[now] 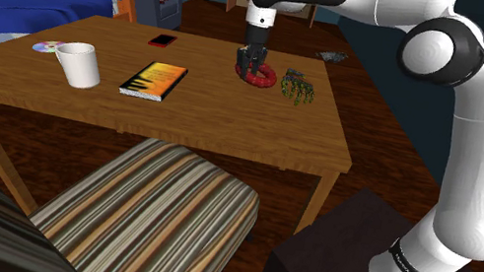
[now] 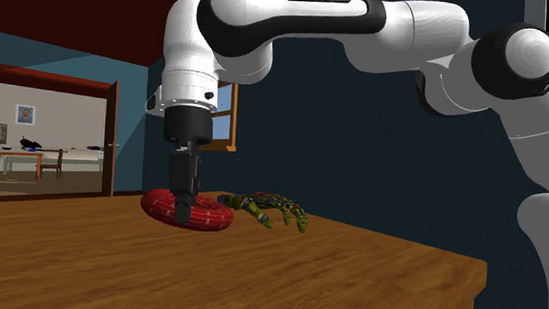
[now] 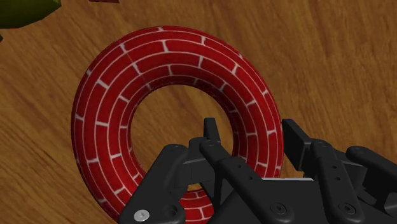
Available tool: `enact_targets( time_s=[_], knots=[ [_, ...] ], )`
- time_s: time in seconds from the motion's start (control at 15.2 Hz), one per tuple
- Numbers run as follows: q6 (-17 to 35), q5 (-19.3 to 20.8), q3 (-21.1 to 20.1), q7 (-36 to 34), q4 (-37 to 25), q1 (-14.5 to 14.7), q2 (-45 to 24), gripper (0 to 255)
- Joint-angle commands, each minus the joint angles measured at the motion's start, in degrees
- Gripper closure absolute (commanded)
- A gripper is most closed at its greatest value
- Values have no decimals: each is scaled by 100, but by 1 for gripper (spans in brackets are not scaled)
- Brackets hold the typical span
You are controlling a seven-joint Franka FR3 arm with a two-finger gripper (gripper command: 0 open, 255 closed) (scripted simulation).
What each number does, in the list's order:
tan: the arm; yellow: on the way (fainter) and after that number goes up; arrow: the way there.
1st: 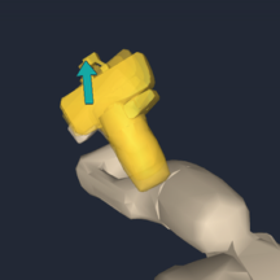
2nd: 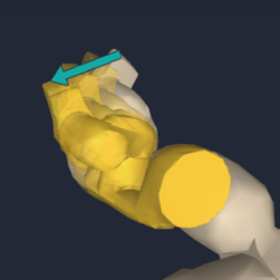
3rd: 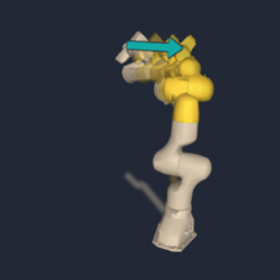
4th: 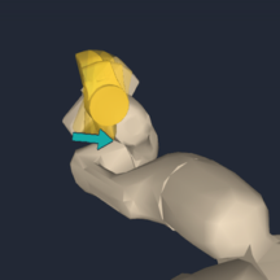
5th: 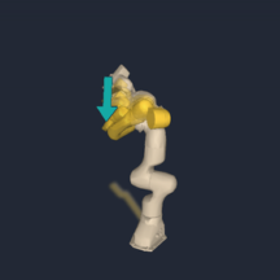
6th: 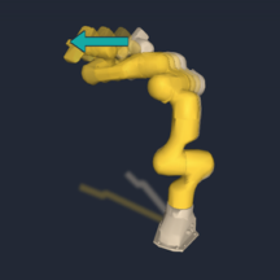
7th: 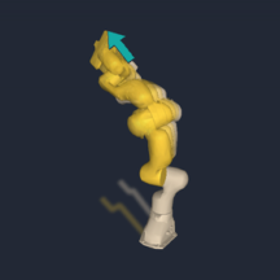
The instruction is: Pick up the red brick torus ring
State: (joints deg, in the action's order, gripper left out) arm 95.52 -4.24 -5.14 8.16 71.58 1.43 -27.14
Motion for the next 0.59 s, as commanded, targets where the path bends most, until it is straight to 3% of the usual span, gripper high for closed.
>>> enact_targets(
  time_s=[0.0,0.53],
  knots=[
    [-161,3,-2,-16,-184,4,-20,255],
    [-883,19,-7,-85,-1091,22,-202,255]
  ],
)
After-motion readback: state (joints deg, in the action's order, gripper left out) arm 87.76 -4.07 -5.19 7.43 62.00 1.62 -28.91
